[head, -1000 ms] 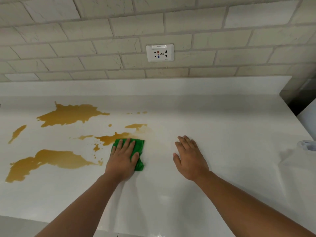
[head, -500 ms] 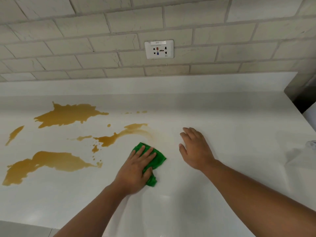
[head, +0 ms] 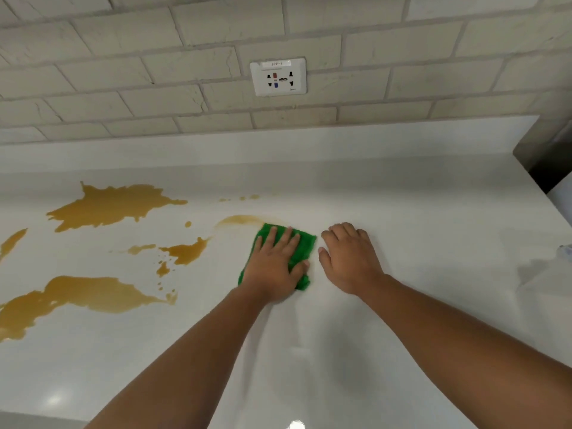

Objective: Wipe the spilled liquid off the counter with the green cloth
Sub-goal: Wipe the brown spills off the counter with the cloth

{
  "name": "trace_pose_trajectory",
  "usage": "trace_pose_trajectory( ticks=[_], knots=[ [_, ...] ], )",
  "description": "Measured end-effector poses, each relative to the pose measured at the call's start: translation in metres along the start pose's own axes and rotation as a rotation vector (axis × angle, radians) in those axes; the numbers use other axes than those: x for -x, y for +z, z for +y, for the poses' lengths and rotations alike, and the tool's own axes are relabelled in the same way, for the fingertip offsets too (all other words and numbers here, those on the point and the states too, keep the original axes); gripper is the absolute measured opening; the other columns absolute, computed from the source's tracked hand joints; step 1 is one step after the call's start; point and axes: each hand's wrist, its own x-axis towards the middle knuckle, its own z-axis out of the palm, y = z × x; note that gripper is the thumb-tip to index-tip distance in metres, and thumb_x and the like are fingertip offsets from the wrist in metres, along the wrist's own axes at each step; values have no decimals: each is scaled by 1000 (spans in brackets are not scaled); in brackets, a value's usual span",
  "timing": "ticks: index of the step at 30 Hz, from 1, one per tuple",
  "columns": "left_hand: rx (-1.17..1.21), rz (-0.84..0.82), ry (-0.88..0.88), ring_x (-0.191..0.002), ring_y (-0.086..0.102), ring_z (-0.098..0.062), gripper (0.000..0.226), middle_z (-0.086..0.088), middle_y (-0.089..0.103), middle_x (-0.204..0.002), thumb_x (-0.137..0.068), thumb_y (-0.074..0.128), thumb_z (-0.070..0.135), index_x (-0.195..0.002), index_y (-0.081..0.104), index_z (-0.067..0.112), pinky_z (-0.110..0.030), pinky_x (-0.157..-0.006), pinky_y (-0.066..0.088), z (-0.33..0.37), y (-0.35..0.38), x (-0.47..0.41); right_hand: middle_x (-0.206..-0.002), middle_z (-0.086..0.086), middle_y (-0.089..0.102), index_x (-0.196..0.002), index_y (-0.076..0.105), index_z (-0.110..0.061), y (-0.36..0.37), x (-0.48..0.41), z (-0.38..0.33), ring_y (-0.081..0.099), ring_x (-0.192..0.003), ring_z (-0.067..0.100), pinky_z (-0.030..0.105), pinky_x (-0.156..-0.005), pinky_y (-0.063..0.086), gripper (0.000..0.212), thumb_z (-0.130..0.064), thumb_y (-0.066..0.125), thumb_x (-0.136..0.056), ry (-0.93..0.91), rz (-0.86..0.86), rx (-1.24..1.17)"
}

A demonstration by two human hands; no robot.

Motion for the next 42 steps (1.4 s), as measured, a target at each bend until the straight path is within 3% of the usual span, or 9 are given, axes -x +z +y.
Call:
trace_pose_trajectory(
  ticks=[5, 13, 18, 21, 24, 28, 34, 37, 42],
  knots=[
    [67, -2, 34, -151, -11, -16, 68, 15, -3, -162, -95, 32, 55, -156, 13, 33, -35, -121, -11, -31, 3, 41, -138, 9, 52, -137, 47, -11, 0, -13, 4, 48, -124, 30, 47, -102, 41, 51, -39, 35, -95, 14, 45, -58],
    [24, 64, -393, -151, -1, -30, 65, 1, 5, -165, -101, 24, 52, -157, 13, 22, -50, -121, 2, -81, -17, -43, -156, 11, 36, -142, 46, -10, 12, -11, 12, 27, -146, 30, 51, -118, 24, 69, -48, 15, -94, -8, -21, -77],
    [-28, 20, -212, -152, -3, -27, 62, 5, 2, -165, -102, 22, 52, -157, 10, 29, -47, -121, -2, -39, -17, -70, -153, 12, 41, -140, 50, -9, 14, -9, 13, 31, -144, 31, 52, -117, 26, 64, -47, 22, -96, -10, 1, -87],
    [4, 24, -30, -152, -6, -23, 60, 8, 3, -165, -102, 22, 52, -157, 13, 30, -44, -122, -3, -18, -10, -51, -152, 13, 41, -140, 50, -9, 13, -9, 13, 31, -144, 32, 52, -117, 26, 65, -48, 22, -96, -16, -1, -83],
    [54, 51, -5, -151, -7, -18, 61, 10, 4, -164, -100, 21, 54, -156, 15, 31, -40, -123, -4, -16, -1, -14, -155, 12, 38, -143, 47, -9, 13, -8, 13, 28, -146, 31, 52, -118, 25, 67, -48, 19, -97, -17, -14, -83],
    [67, 119, -187, -152, 0, -19, 68, 8, 8, -164, -93, 15, 56, -155, 21, 31, -39, -123, 0, -38, 2, 5, -155, 12, 38, -141, 47, -9, 14, -9, 14, 28, -146, 31, 52, -118, 25, 63, -47, 24, -97, -25, -11, -80],
    [1, 117, -451, -151, 1, -32, 61, 0, 7, -165, -100, 22, 45, -157, 15, 22, -52, -121, 4, -63, -15, -74, -152, 12, 42, -144, 43, -7, 14, -9, 14, 32, -144, 31, 52, -117, 26, 63, -47, 30, -97, -19, 24, -116],
    [-27, 75, -323, -151, 1, -32, 62, 1, 6, -165, -101, 24, 45, -157, 14, 22, -51, -121, 2, -39, -16, -95, -141, 12, 51, -147, 35, -5, 11, -12, 13, 43, -133, 31, 51, -110, 34, 67, -47, 33, -95, -13, 47, -105],
    [35, 66, 22, -152, -1, -23, 60, 6, 11, -164, -100, 27, 45, -156, 20, 25, -41, -123, -2, -15, -7, -49, -118, 12, 63, -137, 48, -3, 0, -40, 16, 56, -107, 32, 47, -92, 45, 61, -43, 32, -94, -28, 112, -105]
  ],
)
